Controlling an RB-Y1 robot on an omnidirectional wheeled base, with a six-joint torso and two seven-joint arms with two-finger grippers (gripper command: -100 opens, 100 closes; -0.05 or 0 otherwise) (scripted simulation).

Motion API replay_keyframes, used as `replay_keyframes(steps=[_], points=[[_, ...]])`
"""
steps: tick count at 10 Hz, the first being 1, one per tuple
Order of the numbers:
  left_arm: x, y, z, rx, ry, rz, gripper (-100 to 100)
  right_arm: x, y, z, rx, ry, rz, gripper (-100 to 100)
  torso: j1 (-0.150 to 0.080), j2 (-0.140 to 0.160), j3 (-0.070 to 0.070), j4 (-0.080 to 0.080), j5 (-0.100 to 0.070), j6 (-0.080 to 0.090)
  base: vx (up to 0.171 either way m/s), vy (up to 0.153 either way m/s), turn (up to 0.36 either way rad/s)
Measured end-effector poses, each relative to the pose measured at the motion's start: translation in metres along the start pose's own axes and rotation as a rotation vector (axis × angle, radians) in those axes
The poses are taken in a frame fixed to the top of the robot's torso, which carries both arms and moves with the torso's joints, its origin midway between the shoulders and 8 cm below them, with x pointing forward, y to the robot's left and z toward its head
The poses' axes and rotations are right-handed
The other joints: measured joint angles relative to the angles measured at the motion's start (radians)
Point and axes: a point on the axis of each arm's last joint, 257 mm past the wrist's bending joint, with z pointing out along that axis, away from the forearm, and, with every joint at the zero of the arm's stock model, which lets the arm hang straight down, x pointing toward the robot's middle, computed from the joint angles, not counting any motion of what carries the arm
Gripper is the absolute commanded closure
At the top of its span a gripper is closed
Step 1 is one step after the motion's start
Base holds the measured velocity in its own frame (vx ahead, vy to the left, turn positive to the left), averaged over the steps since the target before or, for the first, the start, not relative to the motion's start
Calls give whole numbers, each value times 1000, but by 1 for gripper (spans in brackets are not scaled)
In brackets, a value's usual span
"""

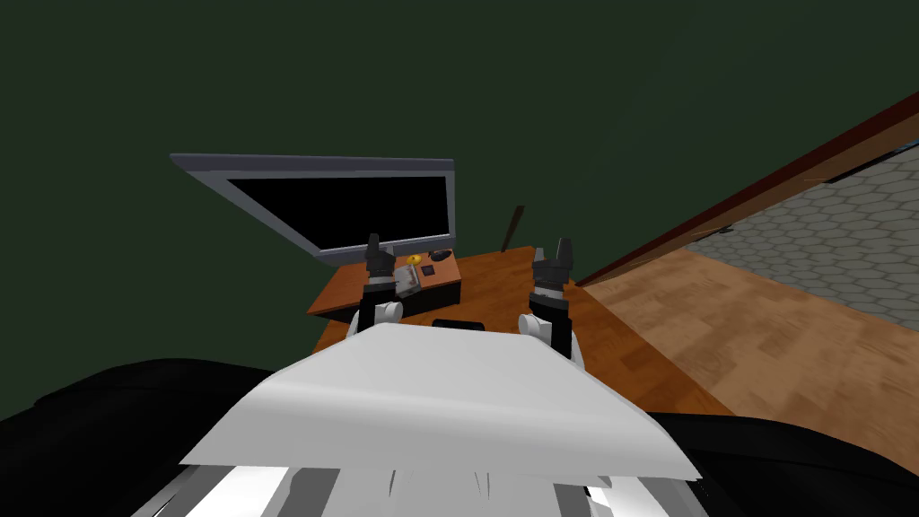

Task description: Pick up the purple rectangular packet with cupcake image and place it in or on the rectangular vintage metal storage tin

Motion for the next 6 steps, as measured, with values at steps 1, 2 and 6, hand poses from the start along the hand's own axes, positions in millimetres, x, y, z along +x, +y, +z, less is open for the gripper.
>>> replay_keyframes(steps=[1,2,6], points=[[2,3,1,-7,17,8,-100,0,0,0,0,0,0,0,0,0,0,0,0,0,-2,-13,-11],[3,11,1,-23,37,18,-100,0,0,0,0,0,0,0,0,0,0,0,0,0,-2,-19,-11],[7,60,12,-126,99,44,-100,0,0,0,0,0,0,0,-2,-1,0,0,0,0,-3,-35,-23]])
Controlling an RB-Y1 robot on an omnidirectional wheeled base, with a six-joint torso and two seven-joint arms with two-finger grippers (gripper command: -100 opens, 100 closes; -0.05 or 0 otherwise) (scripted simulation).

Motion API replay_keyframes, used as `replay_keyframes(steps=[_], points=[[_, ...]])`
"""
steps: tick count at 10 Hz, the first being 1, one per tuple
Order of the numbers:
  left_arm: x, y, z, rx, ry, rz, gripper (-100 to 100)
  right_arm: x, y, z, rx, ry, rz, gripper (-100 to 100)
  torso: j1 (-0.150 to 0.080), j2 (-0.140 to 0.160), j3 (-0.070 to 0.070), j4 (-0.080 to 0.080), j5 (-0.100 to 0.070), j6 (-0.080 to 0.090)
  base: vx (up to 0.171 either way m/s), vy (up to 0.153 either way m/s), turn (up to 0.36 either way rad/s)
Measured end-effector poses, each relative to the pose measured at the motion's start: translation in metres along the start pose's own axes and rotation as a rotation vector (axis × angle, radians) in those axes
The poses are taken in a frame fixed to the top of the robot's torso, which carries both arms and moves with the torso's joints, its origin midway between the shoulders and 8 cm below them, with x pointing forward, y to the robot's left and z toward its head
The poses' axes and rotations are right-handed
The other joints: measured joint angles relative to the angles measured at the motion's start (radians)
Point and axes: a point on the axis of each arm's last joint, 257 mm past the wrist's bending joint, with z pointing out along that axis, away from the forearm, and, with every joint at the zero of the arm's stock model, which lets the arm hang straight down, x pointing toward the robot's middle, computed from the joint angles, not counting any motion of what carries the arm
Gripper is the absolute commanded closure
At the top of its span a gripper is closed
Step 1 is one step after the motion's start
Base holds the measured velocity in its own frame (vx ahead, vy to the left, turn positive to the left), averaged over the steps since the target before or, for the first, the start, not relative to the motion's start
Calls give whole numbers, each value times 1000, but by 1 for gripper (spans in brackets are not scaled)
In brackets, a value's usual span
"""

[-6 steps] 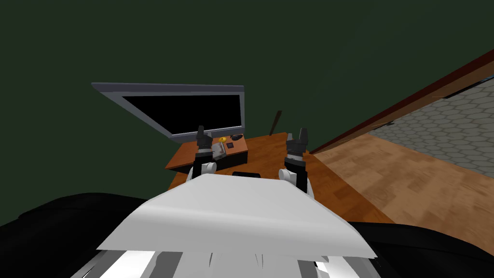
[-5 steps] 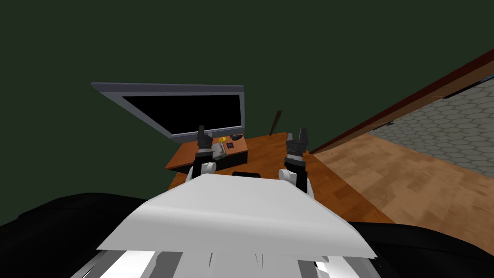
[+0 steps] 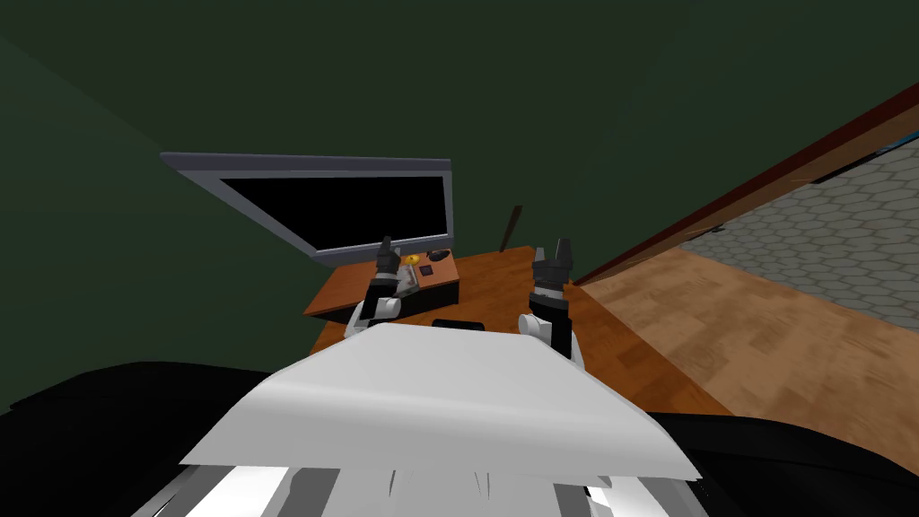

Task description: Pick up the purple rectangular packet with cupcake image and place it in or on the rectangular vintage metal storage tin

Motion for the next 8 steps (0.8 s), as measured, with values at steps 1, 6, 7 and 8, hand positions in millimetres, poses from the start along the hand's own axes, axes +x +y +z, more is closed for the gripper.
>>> replay_keyframes(steps=[1,6,7,8], points=[[2,16,6,-34,8,-1,-100,0,0,0,0,0,0,0,-1,0,0,0,0,0,-13,-59,-34],[-1,76,20,-179,19,-13,-100,0,0,0,0,0,0,0,0,0,0,0,0,0,-4,-41,-23],[-2,88,25,-207,19,-20,-100,0,0,0,0,0,0,0,-2,0,0,0,0,0,-3,-43,-11],[1,103,25,-243,19,-25,-100,0,0,0,0,0,0,0,-1,0,0,0,0,0,-1,-49,-27]])
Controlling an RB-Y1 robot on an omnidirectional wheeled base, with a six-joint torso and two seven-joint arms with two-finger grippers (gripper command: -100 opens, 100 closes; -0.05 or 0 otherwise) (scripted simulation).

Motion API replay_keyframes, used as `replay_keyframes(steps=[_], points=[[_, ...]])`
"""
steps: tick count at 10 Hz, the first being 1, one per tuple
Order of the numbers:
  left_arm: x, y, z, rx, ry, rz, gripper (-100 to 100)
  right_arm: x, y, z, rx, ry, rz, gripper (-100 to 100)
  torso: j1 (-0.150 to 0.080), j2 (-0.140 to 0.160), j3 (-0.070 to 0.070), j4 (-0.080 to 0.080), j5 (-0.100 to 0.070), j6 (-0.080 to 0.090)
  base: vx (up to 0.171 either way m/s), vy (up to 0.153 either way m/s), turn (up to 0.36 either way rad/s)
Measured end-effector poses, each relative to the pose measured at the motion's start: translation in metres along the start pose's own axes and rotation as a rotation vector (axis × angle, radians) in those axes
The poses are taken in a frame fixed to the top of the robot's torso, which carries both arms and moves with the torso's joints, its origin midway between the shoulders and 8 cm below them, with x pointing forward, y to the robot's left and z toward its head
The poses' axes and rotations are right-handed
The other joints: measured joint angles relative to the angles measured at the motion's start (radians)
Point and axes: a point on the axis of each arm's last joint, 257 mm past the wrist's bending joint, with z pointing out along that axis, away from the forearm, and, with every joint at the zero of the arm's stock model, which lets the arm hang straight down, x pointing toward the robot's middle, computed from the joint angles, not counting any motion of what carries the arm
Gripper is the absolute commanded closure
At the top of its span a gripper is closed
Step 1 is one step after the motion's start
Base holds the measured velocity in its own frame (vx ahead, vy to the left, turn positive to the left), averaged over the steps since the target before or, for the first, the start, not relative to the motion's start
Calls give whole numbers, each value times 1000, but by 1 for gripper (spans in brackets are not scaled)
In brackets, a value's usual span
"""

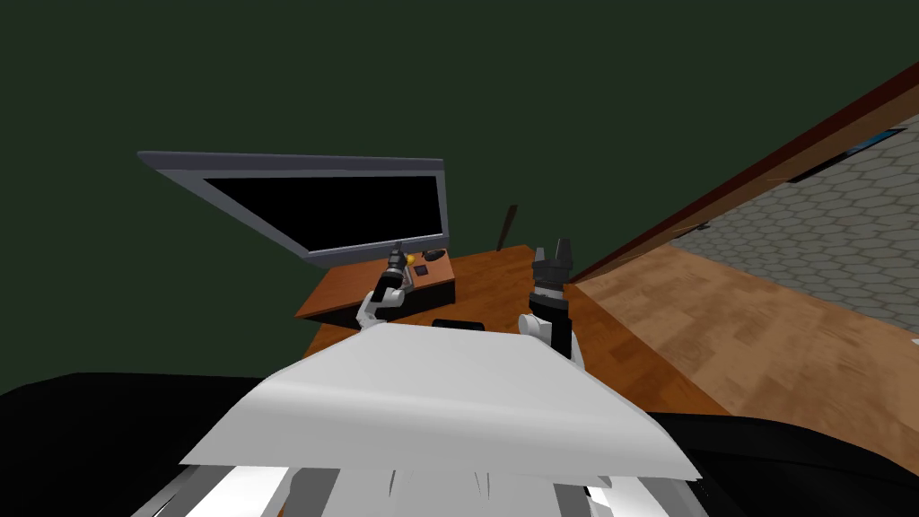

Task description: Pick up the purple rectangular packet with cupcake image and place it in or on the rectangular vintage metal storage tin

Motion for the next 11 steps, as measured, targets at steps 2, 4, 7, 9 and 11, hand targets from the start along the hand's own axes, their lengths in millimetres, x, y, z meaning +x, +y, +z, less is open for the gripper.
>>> replay_keyframes(steps=[2,4,7,9,11], points=[[-4,21,8,-62,-1,-10,-100,0,0,0,0,0,0,0,1,0,0,0,0,0,6,-41,-23],[-4,42,19,-121,-2,-23,-100,0,0,0,0,0,0,0,1,-1,0,0,0,0,9,-36,-25],[-7,71,32,-211,-4,-45,-100,0,0,0,0,0,0,0,0,0,0,0,0,0,3,-43,-20],[-5,91,35,-274,-5,-60,-100,0,0,0,0,0,0,0,0,-1,0,0,0,0,11,-41,-24],[-5,110,39,-336,-6,-76,-100,0,0,0,0,0,0,0,1,-1,-1,0,0,0,15,-34,-22]])
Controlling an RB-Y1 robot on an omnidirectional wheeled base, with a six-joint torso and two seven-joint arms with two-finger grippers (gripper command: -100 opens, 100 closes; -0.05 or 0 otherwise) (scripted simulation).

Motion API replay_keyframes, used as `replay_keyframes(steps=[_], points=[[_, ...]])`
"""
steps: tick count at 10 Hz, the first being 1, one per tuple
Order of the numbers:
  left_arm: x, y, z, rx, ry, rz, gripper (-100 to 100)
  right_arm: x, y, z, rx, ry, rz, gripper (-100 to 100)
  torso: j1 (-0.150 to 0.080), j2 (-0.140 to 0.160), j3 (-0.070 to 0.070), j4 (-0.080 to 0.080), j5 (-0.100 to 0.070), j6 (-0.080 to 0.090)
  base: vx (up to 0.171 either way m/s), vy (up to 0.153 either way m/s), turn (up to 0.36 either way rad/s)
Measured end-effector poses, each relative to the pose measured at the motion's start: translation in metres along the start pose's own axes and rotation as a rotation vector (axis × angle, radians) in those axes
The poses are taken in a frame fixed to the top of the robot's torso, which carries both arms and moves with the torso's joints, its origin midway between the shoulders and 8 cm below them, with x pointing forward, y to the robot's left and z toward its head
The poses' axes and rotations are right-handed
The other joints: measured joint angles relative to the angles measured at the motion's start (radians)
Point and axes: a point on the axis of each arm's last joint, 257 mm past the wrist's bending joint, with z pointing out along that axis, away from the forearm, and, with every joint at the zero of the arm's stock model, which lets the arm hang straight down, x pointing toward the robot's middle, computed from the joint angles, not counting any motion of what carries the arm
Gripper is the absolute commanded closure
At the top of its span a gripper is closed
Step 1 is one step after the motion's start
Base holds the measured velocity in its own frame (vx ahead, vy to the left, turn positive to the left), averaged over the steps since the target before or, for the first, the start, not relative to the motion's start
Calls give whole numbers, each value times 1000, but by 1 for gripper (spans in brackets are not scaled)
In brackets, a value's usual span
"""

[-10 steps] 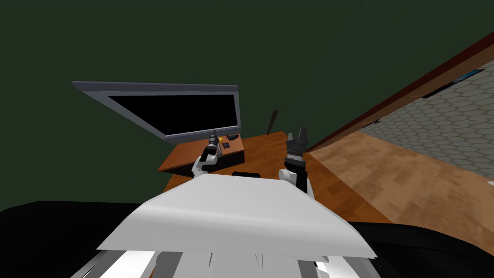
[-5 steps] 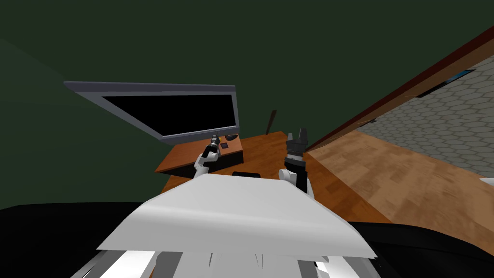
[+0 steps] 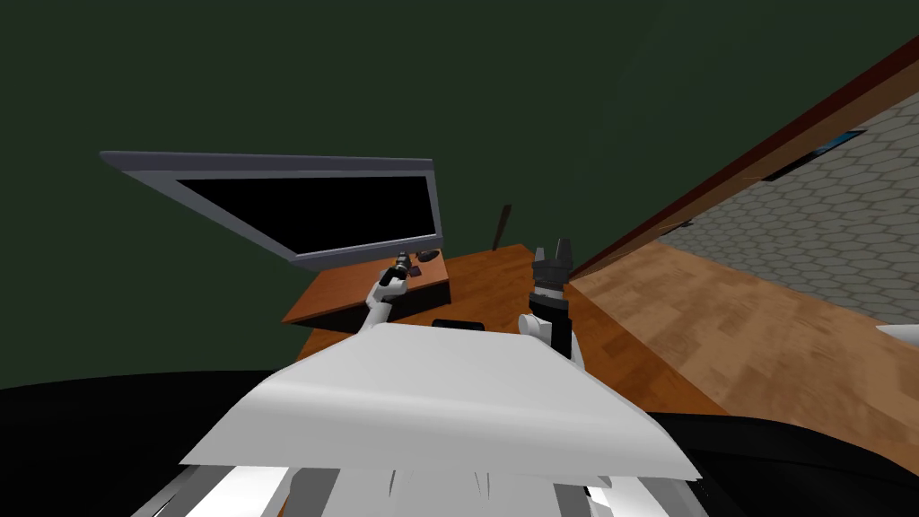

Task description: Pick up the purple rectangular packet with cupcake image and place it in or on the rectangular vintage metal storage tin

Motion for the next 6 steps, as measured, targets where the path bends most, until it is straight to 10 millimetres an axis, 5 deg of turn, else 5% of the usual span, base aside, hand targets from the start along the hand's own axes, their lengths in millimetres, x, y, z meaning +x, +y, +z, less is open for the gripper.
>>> replay_keyframes(steps=[6], points=[[-3,49,29,-199,0,-43,-100,0,0,0,0,0,0,0,1,-1,0,0,0,0,22,-32,-20]])
